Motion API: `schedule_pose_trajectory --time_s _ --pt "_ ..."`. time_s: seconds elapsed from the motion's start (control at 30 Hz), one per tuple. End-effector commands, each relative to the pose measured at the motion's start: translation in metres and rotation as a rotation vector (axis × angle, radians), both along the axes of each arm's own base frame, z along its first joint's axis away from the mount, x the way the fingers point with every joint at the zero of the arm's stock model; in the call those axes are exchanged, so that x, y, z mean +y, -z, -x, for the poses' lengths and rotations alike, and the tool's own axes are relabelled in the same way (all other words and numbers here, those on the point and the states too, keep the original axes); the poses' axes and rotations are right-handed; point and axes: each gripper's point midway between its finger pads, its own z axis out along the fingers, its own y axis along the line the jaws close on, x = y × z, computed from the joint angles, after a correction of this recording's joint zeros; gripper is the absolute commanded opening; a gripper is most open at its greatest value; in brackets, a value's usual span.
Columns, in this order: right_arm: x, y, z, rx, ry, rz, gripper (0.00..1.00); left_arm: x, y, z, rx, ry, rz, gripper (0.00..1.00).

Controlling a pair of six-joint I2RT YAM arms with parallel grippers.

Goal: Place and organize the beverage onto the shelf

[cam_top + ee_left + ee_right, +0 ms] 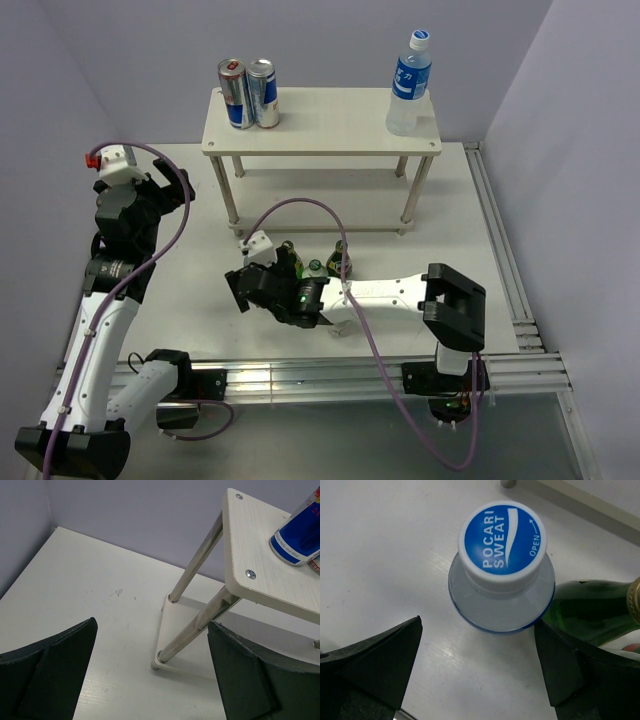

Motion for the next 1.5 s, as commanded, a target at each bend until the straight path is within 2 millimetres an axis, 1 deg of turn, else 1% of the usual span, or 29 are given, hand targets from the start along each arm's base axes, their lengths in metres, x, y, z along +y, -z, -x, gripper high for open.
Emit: schedule_pose_trajectory --time_s 0.0,0.3,0.4,0.5,0.53,0.57,0.6,0.63,0.67,0.7,0.73,0.77,0.8,0.83,0.87,0.9,0.97,1.0,1.03,1.07,1.13,1.17,1.2,1.27,1.3,1.37,1.4,1.43,1.47 --pt "0.013 -0.023 -0.019 -0.097 0.058 -0.089 1.00 -0.002 -0.018 0.004 -0.051 0.015 0.013 0.99" --pt "0.010 -0.013 -0.038 -0.186 0.145 -0.109 1.00 -0.002 -0.020 0.006 -0.057 0.018 0.014 0.99" --pt "0.009 -0.006 -0.045 -0.212 0.175 -0.103 0.92 -0.002 -0.019 0.005 -0.054 0.018 0.014 0.99" --pt "0.012 0.000 -0.053 -0.234 0.193 -0.088 0.79 -0.002 -0.019 0.005 -0.054 0.018 0.014 0.99" --pt "0.012 0.003 -0.054 -0.238 0.196 -0.085 0.67 -0.002 -0.021 0.006 -0.058 0.018 0.014 0.99" --pt "0.017 -0.002 -0.055 -0.259 0.177 -0.114 0.58 -0.002 -0.020 0.006 -0.057 0.018 0.014 0.99" --pt "0.019 -0.004 -0.055 -0.270 0.158 -0.124 0.42 -0.002 -0.021 0.006 -0.058 0.018 0.014 0.99" --pt "0.020 -0.011 -0.055 -0.282 0.150 -0.136 0.07 -0.001 -0.021 0.006 -0.060 0.016 0.014 0.99" --pt "0.021 -0.015 -0.055 -0.287 0.140 -0.129 0.01 -0.001 -0.020 0.006 -0.058 0.013 0.013 0.99" --pt "0.023 -0.022 -0.055 -0.291 0.132 -0.129 0.00 -0.001 -0.020 0.006 -0.058 0.013 0.013 0.99" --pt "0.025 -0.046 -0.055 -0.302 0.133 -0.167 0.00 0.000 -0.020 0.006 -0.057 0.012 0.012 0.99" --pt "0.025 -0.056 -0.052 -0.304 0.112 -0.161 0.00 0.000 -0.019 0.006 -0.055 0.010 0.012 0.99" --pt "0.028 -0.074 -0.048 -0.313 0.099 -0.187 0.00 0.000 -0.020 0.005 -0.055 0.012 0.012 0.99" --pt "0.023 -0.104 -0.047 -0.329 0.102 -0.231 0.00 0.000 -0.020 0.006 -0.058 0.012 0.013 0.99" --pt "0.018 -0.116 -0.044 -0.333 0.099 -0.224 0.00 0.000 -0.021 0.006 -0.060 0.012 0.013 0.99" --pt "0.019 -0.143 -0.039 -0.342 0.092 -0.266 0.00 0.001 -0.020 0.006 -0.058 0.010 0.014 0.99" --pt "0.004 -0.182 -0.036 -0.355 0.096 -0.300 0.00 0.002 -0.021 0.006 -0.060 0.008 0.016 0.99" --pt "0.001 -0.205 -0.033 -0.365 0.092 -0.335 0.00 0.001 -0.020 0.005 -0.057 0.010 0.016 0.99" --pt "-0.008 -0.229 -0.031 -0.379 0.096 -0.373 0.00 0.001 -0.021 0.006 -0.060 0.010 0.016 0.99" --pt "-0.014 -0.239 -0.028 -0.388 0.091 -0.366 0.00 0.002 -0.020 0.006 -0.057 0.008 0.016 0.99" --pt "-0.027 -0.280 -0.027 -0.417 0.105 -0.417 0.00 0.002 -0.020 0.005 -0.057 0.007 0.014 0.99" --pt "-0.034 -0.290 -0.027 -0.431 0.112 -0.400 0.00 0.002 -0.019 0.005 -0.056 0.007 0.015 0.99" --pt "-0.042 -0.317 -0.027 -0.453 0.125 -0.424 0.00 0.003 -0.020 0.005 -0.059 0.005 0.016 0.99" --pt "-0.058 -0.339 -0.030 -0.497 0.157 -0.378 0.00 0.003 -0.019 0.005 -0.056 0.004 0.015 0.99" --pt "-0.069 -0.367 -0.031 -0.522 0.181 -0.415 0.00 0.003 -0.019 0.005 -0.054 0.005 0.015 0.99" --pt "-0.087 -0.388 -0.038 -0.562 0.207 -0.375 0.00 0.003 -0.019 0.005 -0.054 0.004 0.015 0.99" --pt "-0.096 -0.412 -0.041 -0.580 0.224 -0.408 0.00 0.003 -0.019 0.005 -0.054 0.004 0.015 0.99" --pt "-0.101 -0.414 -0.045 -0.583 0.218 -0.361 0.00 0.003 -0.019 0.005 -0.056 0.005 0.015 0.99" --pt "-0.112 -0.422 -0.058 -0.589 0.250 -0.345 0.00 0.004 -0.018 0.004 -0.053 0.002 0.015 0.99"
